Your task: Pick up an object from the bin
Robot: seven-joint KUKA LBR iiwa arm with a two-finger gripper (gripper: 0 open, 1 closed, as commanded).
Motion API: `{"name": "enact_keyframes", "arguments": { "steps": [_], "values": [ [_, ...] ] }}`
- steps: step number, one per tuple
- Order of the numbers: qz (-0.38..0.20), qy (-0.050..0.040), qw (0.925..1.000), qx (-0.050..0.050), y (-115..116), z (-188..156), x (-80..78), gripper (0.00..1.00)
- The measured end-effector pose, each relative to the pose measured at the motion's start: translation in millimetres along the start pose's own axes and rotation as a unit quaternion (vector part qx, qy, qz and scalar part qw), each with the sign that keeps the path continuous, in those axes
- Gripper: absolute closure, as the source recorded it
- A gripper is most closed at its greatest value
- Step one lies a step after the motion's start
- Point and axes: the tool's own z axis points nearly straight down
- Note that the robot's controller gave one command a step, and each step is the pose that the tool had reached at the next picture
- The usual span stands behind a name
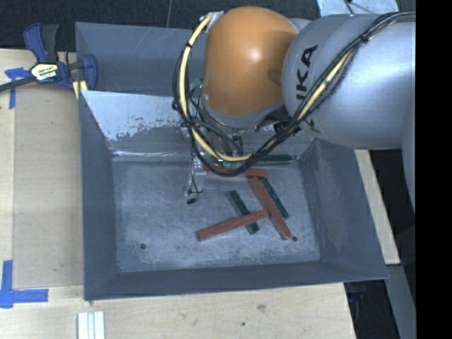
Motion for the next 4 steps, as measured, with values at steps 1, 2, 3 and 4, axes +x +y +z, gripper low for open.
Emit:
{"name": "enact_keyframes", "arguments": {
  "steps": [1, 2, 3, 4],
  "values": [
    [0.001, -0.0041, 1.0, -0.001, -0.7, -4.7, -1.7, 0.0],
    [-0.032, -0.0061, 0.9995, -0.001, -36.8, 63.9, 1.3, 0.0],
    [-0.14, -0.0015, 0.9902, 0.0, -71.6, 78.1, 12.4, 0.0],
    [-0.171, -0.0037, 0.9853, 0.0, -94.8, 96.8, 7.5, 0.0]
  ]
}}
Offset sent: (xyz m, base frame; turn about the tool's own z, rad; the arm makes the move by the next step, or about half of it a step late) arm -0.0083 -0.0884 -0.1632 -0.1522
